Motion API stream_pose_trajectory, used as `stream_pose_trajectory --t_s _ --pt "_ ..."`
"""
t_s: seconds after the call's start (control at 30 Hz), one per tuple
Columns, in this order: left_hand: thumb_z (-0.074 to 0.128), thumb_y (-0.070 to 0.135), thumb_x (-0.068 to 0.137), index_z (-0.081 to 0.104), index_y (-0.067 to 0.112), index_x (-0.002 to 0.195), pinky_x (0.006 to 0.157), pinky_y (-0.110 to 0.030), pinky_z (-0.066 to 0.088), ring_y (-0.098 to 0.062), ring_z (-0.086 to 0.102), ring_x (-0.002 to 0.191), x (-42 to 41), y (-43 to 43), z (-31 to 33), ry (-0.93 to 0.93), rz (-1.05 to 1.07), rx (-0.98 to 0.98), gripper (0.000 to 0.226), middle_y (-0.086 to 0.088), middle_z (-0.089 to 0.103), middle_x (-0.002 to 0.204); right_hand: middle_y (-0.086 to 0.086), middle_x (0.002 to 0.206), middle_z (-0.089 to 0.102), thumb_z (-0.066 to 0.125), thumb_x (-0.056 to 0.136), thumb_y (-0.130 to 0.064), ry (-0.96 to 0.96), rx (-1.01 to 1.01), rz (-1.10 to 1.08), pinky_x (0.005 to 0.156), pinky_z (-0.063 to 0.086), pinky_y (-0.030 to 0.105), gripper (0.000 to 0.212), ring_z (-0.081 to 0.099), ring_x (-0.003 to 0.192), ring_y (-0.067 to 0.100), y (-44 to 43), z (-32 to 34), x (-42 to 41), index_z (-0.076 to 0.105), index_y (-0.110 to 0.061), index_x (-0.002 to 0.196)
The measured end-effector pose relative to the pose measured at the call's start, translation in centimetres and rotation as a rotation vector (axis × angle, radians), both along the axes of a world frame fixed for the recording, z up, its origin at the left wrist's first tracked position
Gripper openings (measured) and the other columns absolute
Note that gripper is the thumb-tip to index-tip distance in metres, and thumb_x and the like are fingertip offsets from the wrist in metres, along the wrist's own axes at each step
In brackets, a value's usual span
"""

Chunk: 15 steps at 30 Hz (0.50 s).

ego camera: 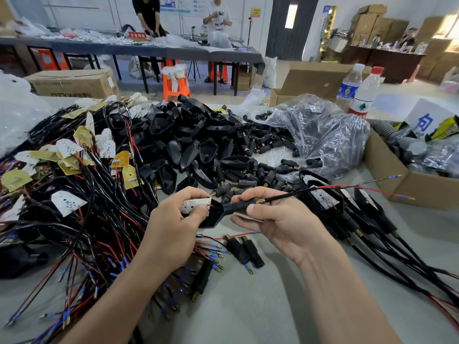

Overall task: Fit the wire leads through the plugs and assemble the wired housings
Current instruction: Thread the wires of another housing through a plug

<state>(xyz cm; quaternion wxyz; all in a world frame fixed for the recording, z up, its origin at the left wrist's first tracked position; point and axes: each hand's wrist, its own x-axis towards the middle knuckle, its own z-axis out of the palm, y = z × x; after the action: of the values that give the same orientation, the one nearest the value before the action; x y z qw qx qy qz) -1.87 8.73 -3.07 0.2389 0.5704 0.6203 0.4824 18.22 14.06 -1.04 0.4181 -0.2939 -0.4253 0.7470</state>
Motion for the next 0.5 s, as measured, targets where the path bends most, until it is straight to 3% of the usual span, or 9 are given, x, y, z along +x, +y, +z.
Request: stream_pose_trajectory --t_s 0.07,0.2,0.37,0.5 --pt "0.063 0.017 0.099 0.071 0.041 0.097 0.068 -0.036 0.053 -0.013 0.066 0.070 0.1 0.1 0.1 -0.052 -0.024 -0.024 0.025 0.009 0.072 0.080 0.023 0.103 0.074 0.057 0.085 0.021 0.007 0.022 0.000 0.088 0.061 0.048 0.031 0.074 0.095 0.032 -0.2 -0.1 -0.4 0.076 -0.004 0.084" --pt "0.061 0.012 0.099 0.071 0.042 0.100 0.067 -0.026 0.053 -0.012 0.071 0.073 -0.3 0.1 0.1 -0.173 -0.048 -0.056 0.031 0.008 0.075 0.083 0.018 0.101 0.075 0.060 0.085 0.020 0.010 0.067 -0.014 0.077 0.063 0.039 0.034 0.075 0.092 0.027 -0.7 -0.1 -1.5 0.077 -0.010 0.082" --pt "0.061 0.018 0.100 0.066 0.037 0.104 0.068 -0.035 0.048 -0.010 0.059 0.066 -0.6 0.2 -0.1 -0.174 -0.026 -0.052 0.021 0.010 0.066 0.074 0.014 0.092 0.077 0.059 0.089 0.018 -0.058 0.103 -0.039 0.072 0.064 0.034 0.041 0.076 0.084 0.024 -1.2 -0.5 -2.5 0.080 -0.016 0.079" --pt "0.060 0.029 0.093 0.065 0.037 0.105 0.077 -0.055 0.054 -0.034 0.065 0.081 -0.2 -0.2 0.4 -0.207 -0.053 -0.065 0.015 -0.005 0.069 0.084 0.016 0.093 0.075 0.058 0.090 0.017 -0.065 0.109 -0.039 0.074 0.064 0.035 0.044 0.075 0.086 0.026 -1.1 -0.5 -2.5 0.080 -0.018 0.078"
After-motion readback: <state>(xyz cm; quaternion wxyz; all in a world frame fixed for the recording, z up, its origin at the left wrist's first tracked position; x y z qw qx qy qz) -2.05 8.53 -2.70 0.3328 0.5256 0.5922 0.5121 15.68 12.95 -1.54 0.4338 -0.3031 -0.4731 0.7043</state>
